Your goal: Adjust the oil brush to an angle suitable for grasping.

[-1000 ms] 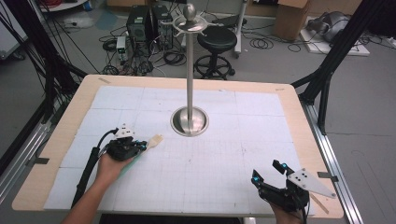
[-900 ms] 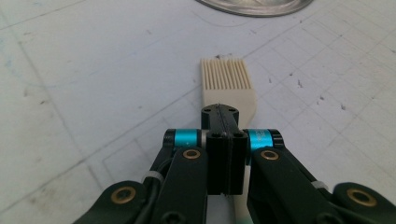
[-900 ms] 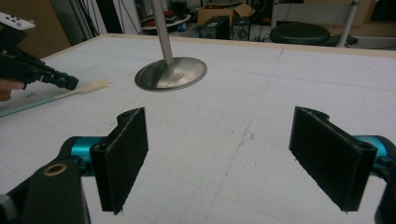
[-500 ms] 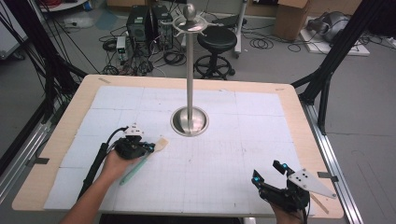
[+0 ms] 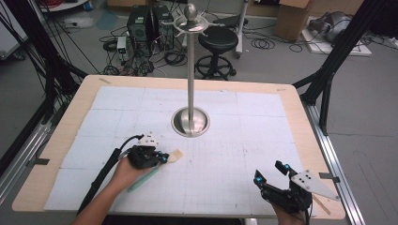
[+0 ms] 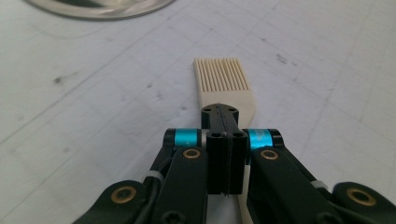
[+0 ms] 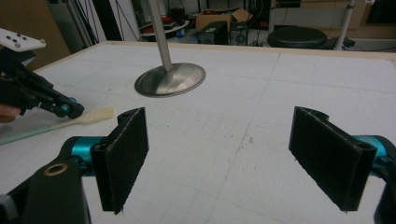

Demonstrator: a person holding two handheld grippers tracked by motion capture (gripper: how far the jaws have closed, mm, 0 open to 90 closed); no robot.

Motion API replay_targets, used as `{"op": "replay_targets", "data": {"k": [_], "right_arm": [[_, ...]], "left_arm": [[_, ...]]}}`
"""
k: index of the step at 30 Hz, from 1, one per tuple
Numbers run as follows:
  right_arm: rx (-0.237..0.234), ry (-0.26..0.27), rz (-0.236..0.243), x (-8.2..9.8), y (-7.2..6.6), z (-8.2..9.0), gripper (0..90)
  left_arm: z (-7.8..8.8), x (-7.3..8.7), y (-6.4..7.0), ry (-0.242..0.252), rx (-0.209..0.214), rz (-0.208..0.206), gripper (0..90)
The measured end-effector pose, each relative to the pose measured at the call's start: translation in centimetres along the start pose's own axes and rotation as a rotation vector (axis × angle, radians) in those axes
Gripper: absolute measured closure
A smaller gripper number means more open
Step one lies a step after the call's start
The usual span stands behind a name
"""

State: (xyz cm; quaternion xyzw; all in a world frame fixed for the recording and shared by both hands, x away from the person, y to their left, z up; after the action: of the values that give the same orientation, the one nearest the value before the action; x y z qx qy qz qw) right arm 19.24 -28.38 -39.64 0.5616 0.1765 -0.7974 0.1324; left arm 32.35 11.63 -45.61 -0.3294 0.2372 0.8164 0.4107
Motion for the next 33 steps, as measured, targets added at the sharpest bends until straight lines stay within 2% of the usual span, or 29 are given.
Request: {"op": "replay_targets", "data": {"k": [1, 6, 7, 8, 10, 13, 17, 18, 21, 23, 24, 29, 33], "right_arm": [[0.002, 0.001, -0.001, 0.0, 0.1, 0.0, 18.9], [0.001, 0.002, 0.002, 0.0, 0.1, -0.1, 18.9], [-0.001, -0.003, -0.002, 0.0, 0.0, -0.1, 18.9], [0.000, -0.002, 0.003, 0.0, 0.0, -0.1, 18.9], [-0.002, -0.004, 0.002, 0.1, 0.1, -0.1, 18.9], [0.000, -0.003, -0.001, 0.1, 0.1, -0.1, 18.9], [0.000, -0.004, -0.001, 0.0, 0.0, -0.1, 18.9], [0.004, -0.006, 0.007, 0.1, 0.0, -0.1, 18.9], [0.003, -0.008, 0.005, 0.1, 0.0, -0.1, 18.9], [0.004, -0.006, 0.007, 0.1, 0.0, -0.1, 18.9], [0.003, -0.006, 0.006, 0.1, -0.1, -0.1, 18.9], [0.006, -0.010, 0.005, 0.1, -0.2, -0.1, 18.9], [0.007, -0.013, 0.004, 0.2, -0.1, -0.2, 18.9]], "left_arm": [[-0.2, -0.2, 0.3, -0.002, 0.001, -0.019, 89.5], [-1.4, -0.9, 2.0, -0.004, 0.043, -0.047, 89.5], [-1.4, -0.9, 2.0, -0.004, 0.043, -0.047, 89.5], [-1.8, -1.0, 2.7, -0.001, 0.056, -0.067, 89.5], [-2.0, -1.1, 3.1, 0.001, 0.059, -0.070, 89.5], [-2.6, -1.6, 4.1, -0.007, 0.086, -0.102, 89.5], [-2.6, -1.6, 4.4, -0.002, 0.073, -0.111, 87.6], [-2.3, -1.5, 4.3, 0.009, 0.065, -0.087, 87.5], [-1.2, -1.0, 4.5, 0.069, 0.054, -0.065, 88.1], [-0.3, -0.4, 4.5, 0.092, 0.043, -0.058, 88.9], [0.2, -0.1, 4.5, 0.100, 0.034, -0.068, 89.5], [3.1, 1.8, 4.7, 0.112, 0.025, -0.057, 89.6], [5.0, 3.7, 5.0, 0.094, 0.022, -0.058, 89.6]]}}
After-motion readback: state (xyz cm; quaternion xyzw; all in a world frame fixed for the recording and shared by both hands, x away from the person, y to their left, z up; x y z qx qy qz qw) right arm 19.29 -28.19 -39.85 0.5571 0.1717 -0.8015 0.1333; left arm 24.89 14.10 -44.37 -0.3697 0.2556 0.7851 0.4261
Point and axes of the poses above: each handheld gripper's, and its own axes: z roughly backward along the jaws, x roughly out of its underside, y roughly to its right, the point moved 2 cm from there along -z, roughly forward along the jaws, and after that the axes turned 1 degree about -y, right-handed, at the moved point
